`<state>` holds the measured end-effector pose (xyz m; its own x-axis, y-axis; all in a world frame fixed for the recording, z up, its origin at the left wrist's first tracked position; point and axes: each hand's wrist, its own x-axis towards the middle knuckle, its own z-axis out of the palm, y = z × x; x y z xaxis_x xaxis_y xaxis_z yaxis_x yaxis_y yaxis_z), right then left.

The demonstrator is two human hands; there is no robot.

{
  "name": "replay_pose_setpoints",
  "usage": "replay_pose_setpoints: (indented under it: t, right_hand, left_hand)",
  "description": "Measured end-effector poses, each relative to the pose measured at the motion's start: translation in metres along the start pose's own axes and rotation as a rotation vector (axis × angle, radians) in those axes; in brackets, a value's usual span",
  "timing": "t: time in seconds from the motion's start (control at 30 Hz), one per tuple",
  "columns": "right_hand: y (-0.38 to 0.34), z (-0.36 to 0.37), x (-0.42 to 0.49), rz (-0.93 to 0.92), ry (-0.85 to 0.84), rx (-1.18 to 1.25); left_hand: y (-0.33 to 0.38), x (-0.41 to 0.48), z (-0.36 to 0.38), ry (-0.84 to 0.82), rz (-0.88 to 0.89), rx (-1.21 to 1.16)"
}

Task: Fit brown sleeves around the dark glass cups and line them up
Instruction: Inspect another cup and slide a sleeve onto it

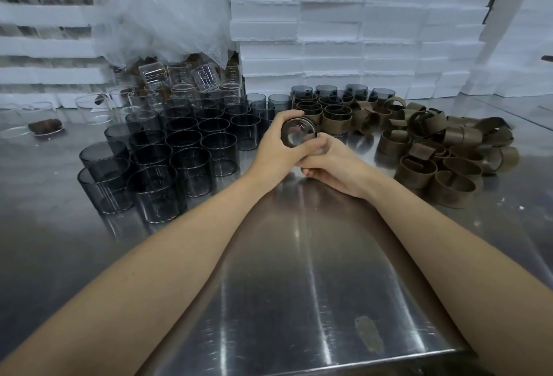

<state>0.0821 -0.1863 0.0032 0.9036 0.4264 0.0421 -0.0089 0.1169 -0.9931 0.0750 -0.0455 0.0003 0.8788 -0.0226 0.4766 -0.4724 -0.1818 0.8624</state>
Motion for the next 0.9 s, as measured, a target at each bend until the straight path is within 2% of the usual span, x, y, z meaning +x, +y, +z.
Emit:
replay_pose_setpoints:
  t: [0.4,0.47,0.53,0.6,0.63,0.7,0.77,0.83,0.9]
  right_hand:
    - [-0.005,0.008,-0.004,0.027,0.009,0.086]
    - [-0.003,0.007,-0.001,-0.026,0.092,0.052]
    - [-0.002,0.004,0.001,-0.124,0.230,-0.099]
    - [0.000,-0.001,-0.001,-0.217,0.337,-0.470]
    - [0.001,-0.005,-0.001,-0.243,0.346,-0.667]
    - [0.005,-0.009,-0.003,-0.265,0.325,-0.848]
    - [0.007,-0.006,-0.004,-0.313,0.343,-0.877]
    - [0.004,0.001,-0.002,-0.390,0.352,-0.826]
    - [0.000,0.006,-0.002,-0.463,0.340,-0.780]
  left_hand:
    - [0.002,-0.002,0.002,0.002,0.077,0.047]
    - [0.000,-0.002,0.004,0.026,0.149,0.189]
    - [0.001,-0.004,0.005,0.007,0.378,0.467]
    - [0.005,-0.007,0.008,-0.163,0.613,0.728]
    - [0.007,-0.008,0.011,-0.253,0.676,0.841]
    - [0.010,-0.010,0.016,-0.323,0.669,1.033]
    - [0.012,-0.011,0.018,-0.250,0.592,1.173]
    - [0.012,-0.012,0.018,-0.163,0.546,1.195]
    - [0.011,-0.011,0.020,-0.102,0.476,1.110]
